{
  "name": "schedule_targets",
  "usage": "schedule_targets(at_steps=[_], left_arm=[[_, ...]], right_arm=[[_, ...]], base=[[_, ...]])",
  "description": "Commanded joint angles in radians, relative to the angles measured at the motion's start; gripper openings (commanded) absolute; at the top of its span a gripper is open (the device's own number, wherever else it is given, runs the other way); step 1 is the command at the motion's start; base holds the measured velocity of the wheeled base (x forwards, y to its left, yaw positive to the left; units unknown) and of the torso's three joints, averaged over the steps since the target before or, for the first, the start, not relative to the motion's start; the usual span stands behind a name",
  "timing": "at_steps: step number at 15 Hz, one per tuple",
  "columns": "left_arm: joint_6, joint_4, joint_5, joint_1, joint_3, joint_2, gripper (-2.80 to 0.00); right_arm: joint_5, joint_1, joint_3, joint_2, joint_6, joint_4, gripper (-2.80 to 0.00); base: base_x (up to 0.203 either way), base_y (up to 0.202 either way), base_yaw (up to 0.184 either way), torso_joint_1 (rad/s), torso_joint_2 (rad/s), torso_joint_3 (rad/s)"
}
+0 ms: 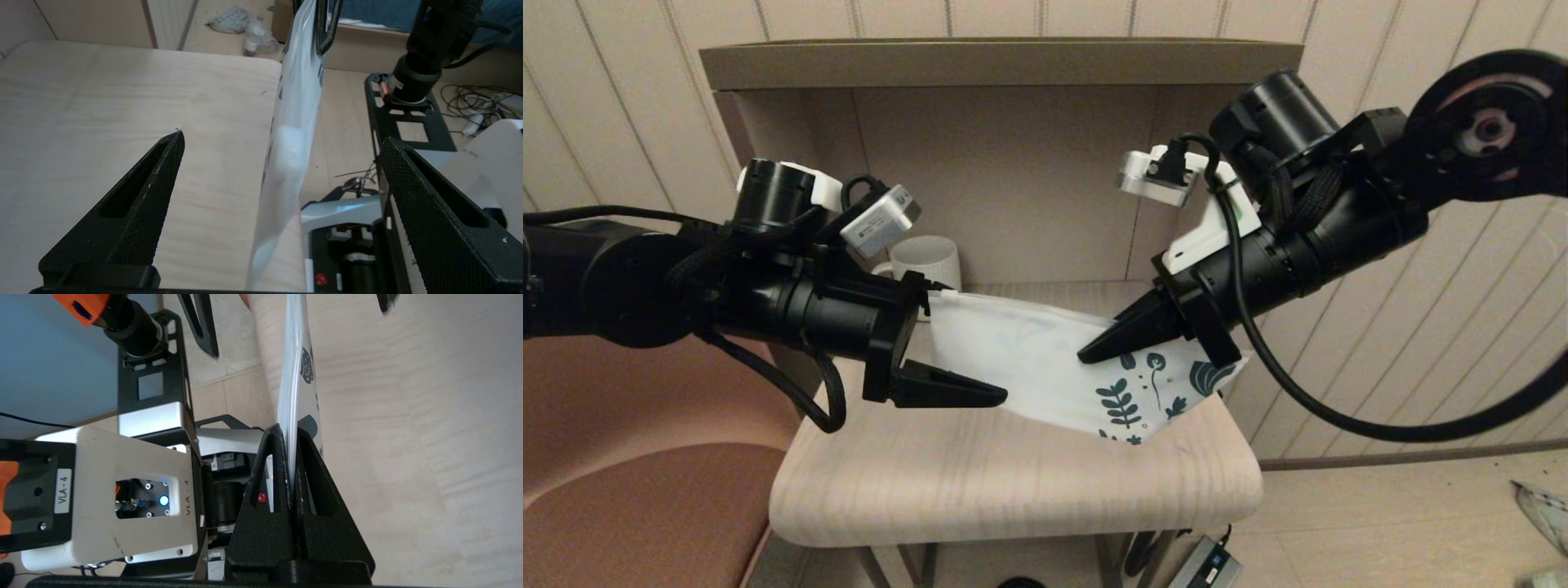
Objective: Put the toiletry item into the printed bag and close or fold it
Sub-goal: Close the strorage bag and place it on the desk
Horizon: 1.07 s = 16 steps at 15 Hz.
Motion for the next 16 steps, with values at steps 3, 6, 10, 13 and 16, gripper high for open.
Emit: schedule_targets(at_steps=[3,6,10,13,16], left_arm=[[0.004,0.013,-0.003,-0.016,-0.017,0.007,0.00],[0.004,0.013,-0.002,-0.016,-0.018,0.013,0.00],[0.004,0.013,-0.003,-0.016,-0.015,0.010,-2.80],[0.004,0.013,-0.003,-0.016,-0.018,0.008,-2.80],[0.004,0.013,-0.005,-0.016,-0.012,0.008,-2.80]], right_arm=[[0.007,0.000,-0.006,0.001,-0.003,0.004,-2.80],[0.007,0.000,-0.006,0.004,-0.003,0.006,-2.80],[0.008,0.000,-0.005,0.005,-0.003,0.006,-2.80],[0.008,0.000,-0.004,0.005,-0.003,0.006,-2.80],[0.007,-0.002,0.002,0.005,-0.003,0.004,-2.80]], base=[[0.000,0.000,0.000,0.000,0.00,0.000],[0.000,0.000,0.000,0.000,0.00,0.000],[0.000,0.000,0.000,0.000,0.00,0.000],[0.000,0.000,0.000,0.000,0.00,0.000],[0.000,0.000,0.000,0.000,0.00,0.000]])
